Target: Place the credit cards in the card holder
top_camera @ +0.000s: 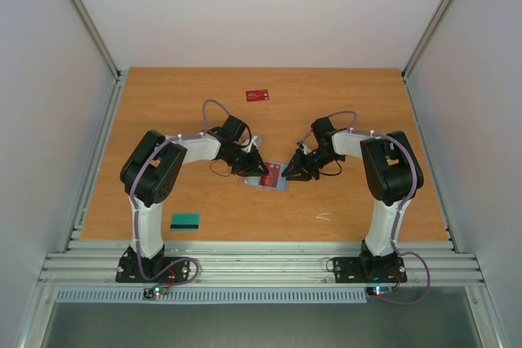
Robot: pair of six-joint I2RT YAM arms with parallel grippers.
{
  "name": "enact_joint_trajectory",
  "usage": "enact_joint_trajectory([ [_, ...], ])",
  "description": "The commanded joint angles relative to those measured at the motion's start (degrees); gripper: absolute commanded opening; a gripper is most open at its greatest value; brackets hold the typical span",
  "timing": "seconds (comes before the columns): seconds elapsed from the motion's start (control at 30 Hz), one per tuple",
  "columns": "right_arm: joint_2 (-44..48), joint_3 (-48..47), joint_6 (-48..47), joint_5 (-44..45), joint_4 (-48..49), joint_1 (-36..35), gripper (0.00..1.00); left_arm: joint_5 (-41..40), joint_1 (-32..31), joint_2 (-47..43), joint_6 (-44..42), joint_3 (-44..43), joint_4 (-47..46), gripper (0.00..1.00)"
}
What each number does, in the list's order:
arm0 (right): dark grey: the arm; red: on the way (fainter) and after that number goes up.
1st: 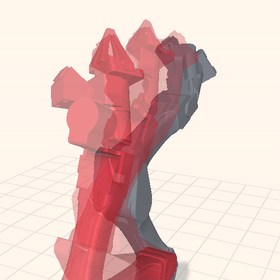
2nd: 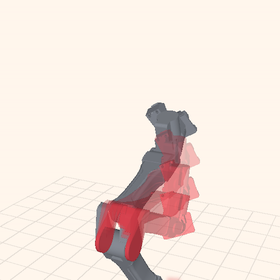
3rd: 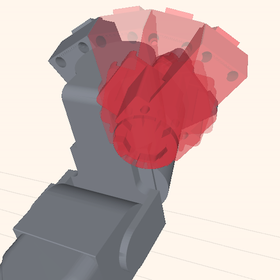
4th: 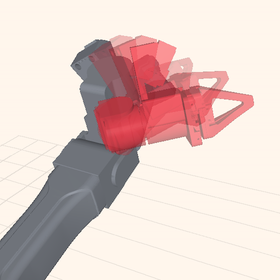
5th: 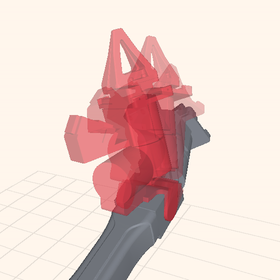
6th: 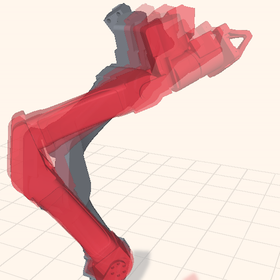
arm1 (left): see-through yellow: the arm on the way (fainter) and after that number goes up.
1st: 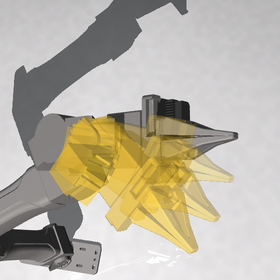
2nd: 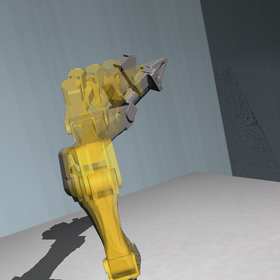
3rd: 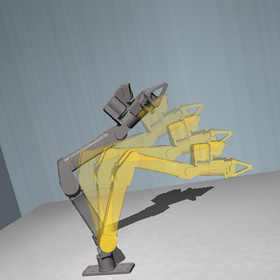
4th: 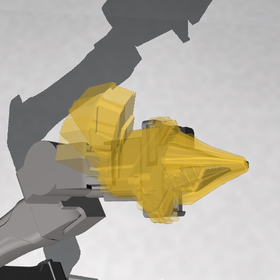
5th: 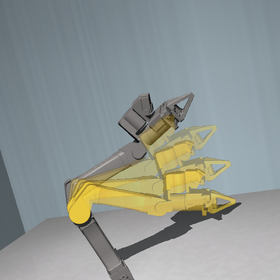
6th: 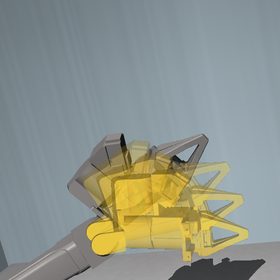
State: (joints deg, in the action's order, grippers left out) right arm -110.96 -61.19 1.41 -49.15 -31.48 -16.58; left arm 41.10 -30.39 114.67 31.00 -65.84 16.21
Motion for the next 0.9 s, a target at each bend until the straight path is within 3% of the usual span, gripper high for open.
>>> enact_joint_trajectory([
  [0.0, 2.28, 0.68, 0.61, 0.80, -0.02, -0.12, 0.22, -6.37, -0.63, -1.31, -2.82, -1.78, 8.24, 0.24],
  [0.3, 3.60, 1.15, 0.59, 0.72, 0.06, -0.12, 0.22, -10.61, -1.45, -2.83, -6.13, -5.10, 15.60, 0.43],
  [0.87, 2.81, 1.86, 1.76, -0.89, 2.09, -0.66, 0.22, -15.37, -8.20, 4.25, -8.12, -15.27, 24.22, 0.40],
])
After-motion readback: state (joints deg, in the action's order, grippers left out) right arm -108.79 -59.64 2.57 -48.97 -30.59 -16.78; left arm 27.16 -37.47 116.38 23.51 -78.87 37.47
